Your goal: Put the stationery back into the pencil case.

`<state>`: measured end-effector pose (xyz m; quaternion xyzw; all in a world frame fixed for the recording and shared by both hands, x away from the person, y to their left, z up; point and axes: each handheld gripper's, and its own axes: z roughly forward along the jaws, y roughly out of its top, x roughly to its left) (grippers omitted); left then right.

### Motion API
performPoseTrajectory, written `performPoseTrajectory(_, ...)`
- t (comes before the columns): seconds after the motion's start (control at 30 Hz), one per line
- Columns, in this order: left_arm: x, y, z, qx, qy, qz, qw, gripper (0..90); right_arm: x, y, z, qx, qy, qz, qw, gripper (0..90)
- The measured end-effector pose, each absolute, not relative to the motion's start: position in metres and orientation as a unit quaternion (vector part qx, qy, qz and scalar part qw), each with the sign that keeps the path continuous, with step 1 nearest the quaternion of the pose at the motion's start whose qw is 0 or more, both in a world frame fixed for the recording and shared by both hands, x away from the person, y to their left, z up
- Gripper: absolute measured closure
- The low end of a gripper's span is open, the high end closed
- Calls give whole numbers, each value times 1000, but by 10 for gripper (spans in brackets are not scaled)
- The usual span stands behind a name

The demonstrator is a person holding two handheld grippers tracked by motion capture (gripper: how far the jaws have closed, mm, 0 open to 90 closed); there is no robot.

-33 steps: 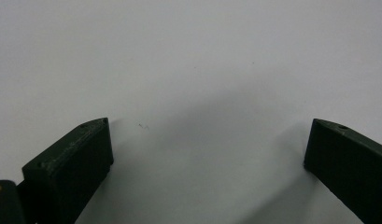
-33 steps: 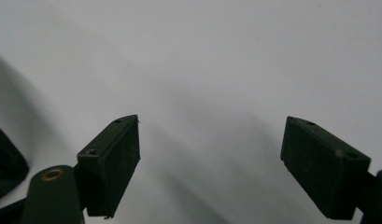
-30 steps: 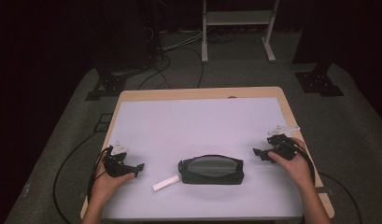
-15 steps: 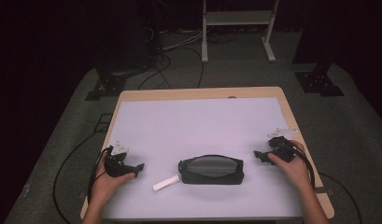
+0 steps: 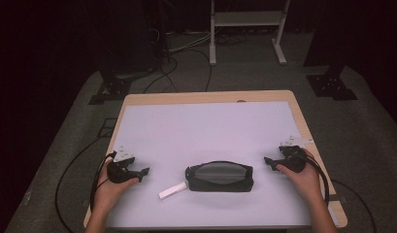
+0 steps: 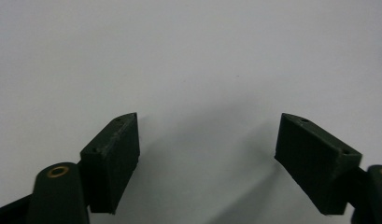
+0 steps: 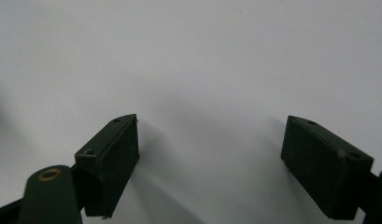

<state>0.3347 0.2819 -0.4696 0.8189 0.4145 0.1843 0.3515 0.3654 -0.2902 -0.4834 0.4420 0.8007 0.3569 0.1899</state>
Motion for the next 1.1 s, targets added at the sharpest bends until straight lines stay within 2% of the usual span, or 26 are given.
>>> performPoseTrajectory(0.4,329,269,-450,834,394,149,356,364,366,-290,-483,443,801,357,188,178)
performPoseTrajectory(0.83,319,249,-435,856,367,126,340,459,366,-290,-483,444,800,358,187,177)
performPoseTrajectory(1.1,313,236,-426,869,349,109,334,483,366,-290,-483,444,800,358,187,177)
